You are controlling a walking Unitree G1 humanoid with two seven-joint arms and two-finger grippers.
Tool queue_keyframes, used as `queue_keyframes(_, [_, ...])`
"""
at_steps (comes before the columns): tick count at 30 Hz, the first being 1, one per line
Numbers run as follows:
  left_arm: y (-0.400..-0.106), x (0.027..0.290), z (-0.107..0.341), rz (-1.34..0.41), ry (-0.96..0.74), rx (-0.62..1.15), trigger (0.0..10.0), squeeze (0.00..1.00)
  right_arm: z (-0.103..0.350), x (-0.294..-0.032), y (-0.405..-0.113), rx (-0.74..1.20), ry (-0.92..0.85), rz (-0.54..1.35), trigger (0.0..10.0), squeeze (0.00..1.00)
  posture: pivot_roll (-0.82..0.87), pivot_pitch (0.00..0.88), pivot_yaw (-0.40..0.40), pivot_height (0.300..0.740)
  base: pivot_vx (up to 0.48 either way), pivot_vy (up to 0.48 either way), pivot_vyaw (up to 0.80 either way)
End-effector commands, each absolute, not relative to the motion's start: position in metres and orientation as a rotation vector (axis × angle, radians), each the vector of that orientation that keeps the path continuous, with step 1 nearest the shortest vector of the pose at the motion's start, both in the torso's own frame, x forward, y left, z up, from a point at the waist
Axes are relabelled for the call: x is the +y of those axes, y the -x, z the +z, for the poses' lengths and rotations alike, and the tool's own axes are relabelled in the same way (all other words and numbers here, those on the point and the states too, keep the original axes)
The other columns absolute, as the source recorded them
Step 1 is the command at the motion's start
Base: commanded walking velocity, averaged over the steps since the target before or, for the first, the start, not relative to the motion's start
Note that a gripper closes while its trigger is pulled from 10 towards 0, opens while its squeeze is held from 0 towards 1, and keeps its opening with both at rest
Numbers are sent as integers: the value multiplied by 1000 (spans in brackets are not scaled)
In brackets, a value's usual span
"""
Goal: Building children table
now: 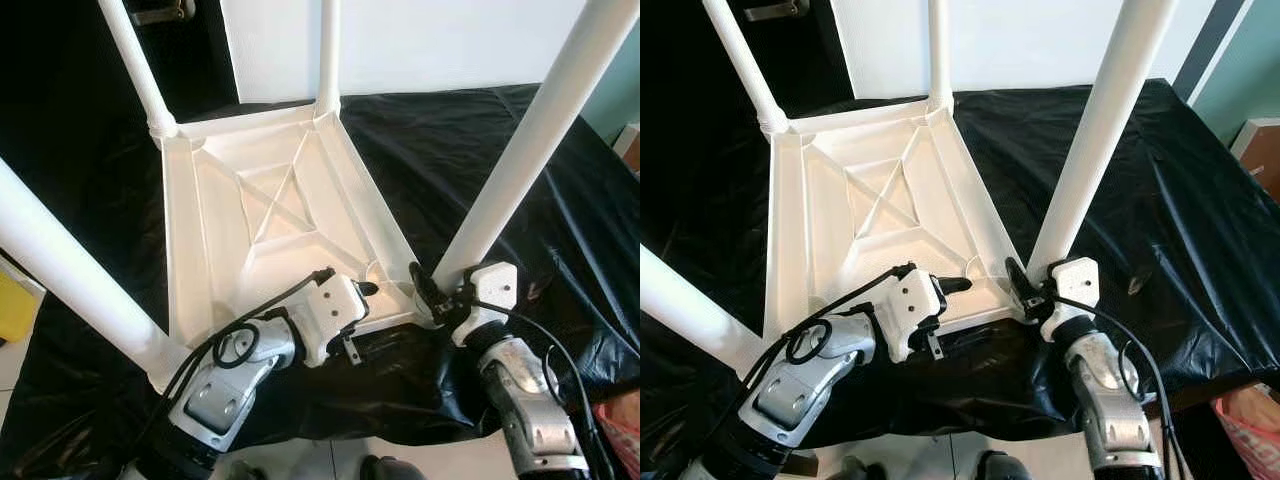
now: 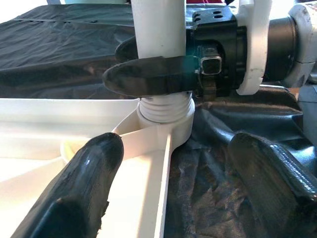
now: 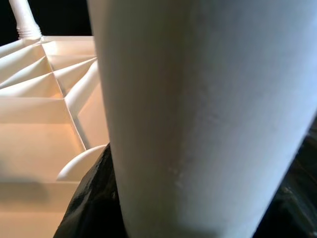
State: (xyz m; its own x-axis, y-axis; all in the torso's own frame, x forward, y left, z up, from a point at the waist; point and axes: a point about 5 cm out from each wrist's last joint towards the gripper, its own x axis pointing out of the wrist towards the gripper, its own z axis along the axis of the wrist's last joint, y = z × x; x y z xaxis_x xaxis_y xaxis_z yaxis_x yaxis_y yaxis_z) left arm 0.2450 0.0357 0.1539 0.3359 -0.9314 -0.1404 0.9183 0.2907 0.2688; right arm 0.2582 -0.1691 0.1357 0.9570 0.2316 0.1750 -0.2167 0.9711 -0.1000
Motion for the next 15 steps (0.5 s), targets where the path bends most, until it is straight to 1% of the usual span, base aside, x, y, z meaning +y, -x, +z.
queue_keyframes(1, [-242, 36, 153, -1231, -328, -47, 10000, 0, 123, -169, -255, -122, 75, 197, 10000, 0, -173, 150, 39, 740, 0, 0, 0])
queue_keyframes(2, [-242, 36, 153, -1231, -328, -47, 10000, 0, 123, -169, -255, -122, 75, 197, 10000, 0, -173, 150, 39, 740, 0, 0, 0])
queue_keyframes(3, [-241, 37, 153, -1234, -329, -42, 10000, 0, 124, -154, -250, -138, 21, 148, 10000, 0, -172, 154, 44, 740, 0, 0, 0])
queue_keyframes(5, [-241, 37, 153, -1234, -329, -42, 10000, 0, 124, -154, -250, -138, 21, 148, 10000, 0, -172, 154, 44, 740, 0, 0, 0])
queue_keyframes(6, [-241, 37, 153, -1234, -329, -41, 10000, 0, 124, -148, -248, -135, 2, 139, 10000, 0, -173, 154, 43, 740, 0, 0, 0])
queue_keyframes(15, [-242, 36, 153, -1234, -327, -42, 10000, 0, 126, -141, -245, -131, -6, 128, 10000, 0, -172, 156, 38, 740, 0, 0, 0])
